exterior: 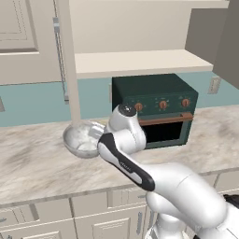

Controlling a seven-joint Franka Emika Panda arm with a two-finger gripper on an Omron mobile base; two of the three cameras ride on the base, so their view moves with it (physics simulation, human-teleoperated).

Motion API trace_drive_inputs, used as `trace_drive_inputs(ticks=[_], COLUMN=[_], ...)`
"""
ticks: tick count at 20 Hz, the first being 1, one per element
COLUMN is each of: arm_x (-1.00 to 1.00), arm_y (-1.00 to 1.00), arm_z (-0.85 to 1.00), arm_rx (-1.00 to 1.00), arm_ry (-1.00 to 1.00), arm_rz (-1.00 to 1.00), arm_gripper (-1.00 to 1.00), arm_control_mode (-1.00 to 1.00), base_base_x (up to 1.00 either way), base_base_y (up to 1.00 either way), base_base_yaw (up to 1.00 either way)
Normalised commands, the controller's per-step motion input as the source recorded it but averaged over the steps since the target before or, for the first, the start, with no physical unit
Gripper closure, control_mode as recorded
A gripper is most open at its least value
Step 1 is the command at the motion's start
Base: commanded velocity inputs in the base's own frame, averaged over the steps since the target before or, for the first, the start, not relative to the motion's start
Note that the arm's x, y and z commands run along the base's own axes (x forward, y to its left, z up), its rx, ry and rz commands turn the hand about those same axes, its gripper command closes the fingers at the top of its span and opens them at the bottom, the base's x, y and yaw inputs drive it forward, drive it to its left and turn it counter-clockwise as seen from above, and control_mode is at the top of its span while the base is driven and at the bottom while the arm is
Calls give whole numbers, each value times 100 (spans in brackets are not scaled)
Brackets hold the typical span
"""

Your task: Pick up the bowls on the counter and stack them on top of one another in the open cabinet. Place the smaller bowl on top of the larger bowl.

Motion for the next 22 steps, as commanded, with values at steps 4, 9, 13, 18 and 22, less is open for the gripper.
trace_drive_inputs(ticks=[4, 9, 13, 18, 22], arm_x=[-30, -29, -24, -25, -18], arm_y=[-18, -18, -21, -24, -28], arm_z=[39, 30, 30, 47, 53], arm_rx=[0, 0, -1, 0, 4], arm_ry=[-5, -7, -9, -5, 0], arm_rz=[-8, -8, -8, -8, -10], arm_gripper=[100, 100, 100, 100, 100], arm_control_mode=[-100, -100, -100, -100, -100], base_base_x=[0, 0, 0, 0, 0], base_base_y=[0, 0, 0, 0, 0], base_base_yaw=[0, 0, 0, 0, 0])
